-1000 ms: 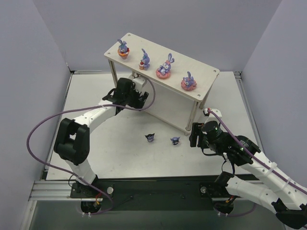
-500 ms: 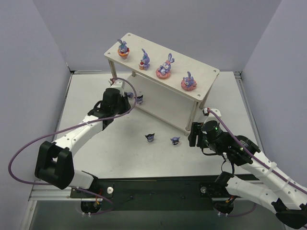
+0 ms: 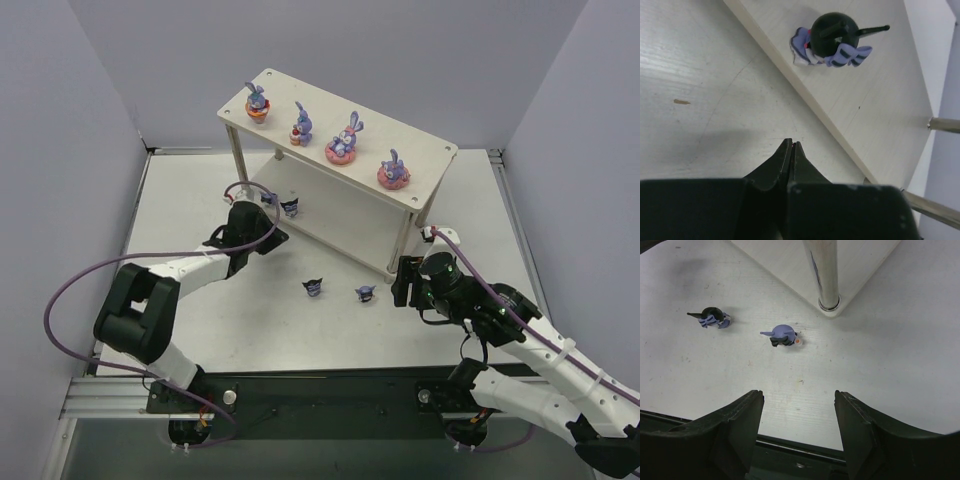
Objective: Place and organize the plastic toys onto the shelf
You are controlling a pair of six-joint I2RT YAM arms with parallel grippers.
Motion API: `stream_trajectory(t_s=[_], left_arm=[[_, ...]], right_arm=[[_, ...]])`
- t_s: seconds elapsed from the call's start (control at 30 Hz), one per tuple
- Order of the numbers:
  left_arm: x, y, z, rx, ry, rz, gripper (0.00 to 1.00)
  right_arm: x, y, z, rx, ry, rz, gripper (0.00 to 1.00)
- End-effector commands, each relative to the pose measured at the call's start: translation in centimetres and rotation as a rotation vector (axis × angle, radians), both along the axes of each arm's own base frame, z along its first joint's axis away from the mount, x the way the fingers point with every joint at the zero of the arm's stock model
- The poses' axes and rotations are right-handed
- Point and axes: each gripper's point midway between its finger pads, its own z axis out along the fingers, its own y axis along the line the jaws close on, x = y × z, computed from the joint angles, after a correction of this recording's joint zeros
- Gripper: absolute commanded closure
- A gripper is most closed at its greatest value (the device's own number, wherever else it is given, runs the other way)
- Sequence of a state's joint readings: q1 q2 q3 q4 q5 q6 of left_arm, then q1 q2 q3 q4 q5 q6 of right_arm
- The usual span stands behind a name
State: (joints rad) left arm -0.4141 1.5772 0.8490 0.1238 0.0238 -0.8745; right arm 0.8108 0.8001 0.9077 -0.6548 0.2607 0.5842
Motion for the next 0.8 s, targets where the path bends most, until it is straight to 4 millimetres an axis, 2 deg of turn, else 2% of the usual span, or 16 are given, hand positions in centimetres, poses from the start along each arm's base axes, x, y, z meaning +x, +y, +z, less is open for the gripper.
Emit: stream_trajectory(t_s=[0.0, 0.13, 0.3, 0.43, 0.77], left_arm=[[3.7, -1.5, 4.0, -0.200, -0.132, 0.093, 1.00], [4.8, -1.5, 4.4, -0.205, -0.150, 0.117, 1.00], [5.3, -1.1, 2.8, -0.181, -0.114, 0.155, 1.00], [5.9, -1.2, 2.4, -0.188, -0.117, 0.162, 1.00], [7.3, -1.4, 3.2, -0.205, -0.147, 0.181, 1.00]], right_arm=[[0.0, -0.5, -0.2, 0.004, -0.002, -0.023, 0.40], [-0.2, -0.5, -0.3, 0.008, -0.003, -0.024, 0.40], [-0.1, -0.7, -0.3, 0.010, -0.008, -0.030, 0.40], [-0.1, -0.7, -0.2, 0.005, -0.011, -0.023, 0.40], [-0.1, -0.7, -0.3, -0.003, -0.008, -0.021, 0.40]])
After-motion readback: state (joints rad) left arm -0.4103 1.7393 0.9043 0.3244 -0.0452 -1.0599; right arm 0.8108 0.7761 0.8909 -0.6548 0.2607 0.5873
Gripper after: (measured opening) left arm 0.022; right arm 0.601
